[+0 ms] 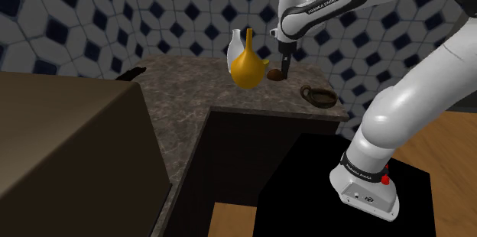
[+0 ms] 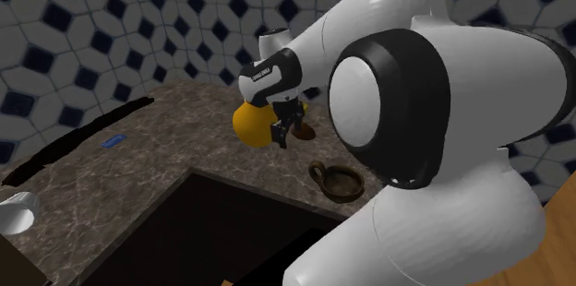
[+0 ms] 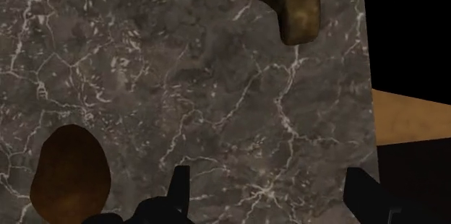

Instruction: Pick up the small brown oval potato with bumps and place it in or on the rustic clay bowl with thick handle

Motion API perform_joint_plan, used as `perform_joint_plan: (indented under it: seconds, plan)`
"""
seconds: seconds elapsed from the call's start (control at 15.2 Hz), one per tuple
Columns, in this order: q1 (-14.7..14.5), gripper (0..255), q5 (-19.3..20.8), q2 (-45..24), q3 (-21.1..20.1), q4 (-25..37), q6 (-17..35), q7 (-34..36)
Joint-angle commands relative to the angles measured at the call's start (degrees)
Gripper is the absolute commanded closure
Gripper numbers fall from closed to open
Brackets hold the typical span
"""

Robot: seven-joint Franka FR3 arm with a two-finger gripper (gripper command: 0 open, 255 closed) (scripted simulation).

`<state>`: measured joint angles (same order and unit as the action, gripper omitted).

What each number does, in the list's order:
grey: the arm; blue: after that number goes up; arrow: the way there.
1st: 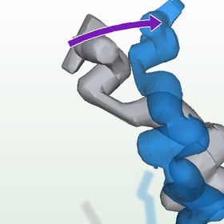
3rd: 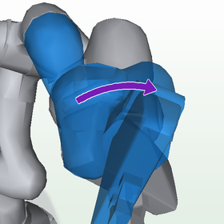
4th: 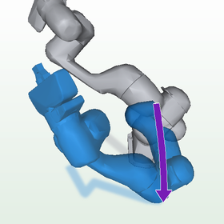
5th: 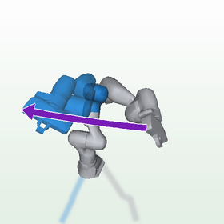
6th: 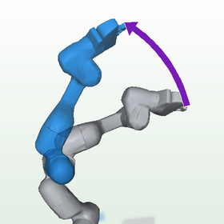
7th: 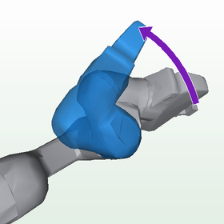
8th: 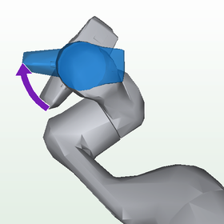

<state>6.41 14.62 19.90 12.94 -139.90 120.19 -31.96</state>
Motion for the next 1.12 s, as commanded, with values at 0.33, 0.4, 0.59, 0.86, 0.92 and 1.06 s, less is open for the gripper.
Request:
perform_joint_plan:
  seconds: [0.33,0.4,0.59,0.86,0.92,1.06]
  plan:
    - [0.99,0,0.51,-13.59,4.16,7.26,10.93,-8.22]
    - [1.14,0,0.2,-15.59,4.6,8.57,12.26,-9.47]
    - [1.77,0,-1.27,-21.67,5.58,12.93,15.87,-13.38]
    - [2.99,0,-3.6,-28.48,5.88,18.55,19.1,-17.9]
    - [3.13,0,-3.76,-29.07,5.87,18.48,19.77,-18.01]
    - [3.39,0,-4.11,-30.28,5.86,18.36,21.1,-18.26]
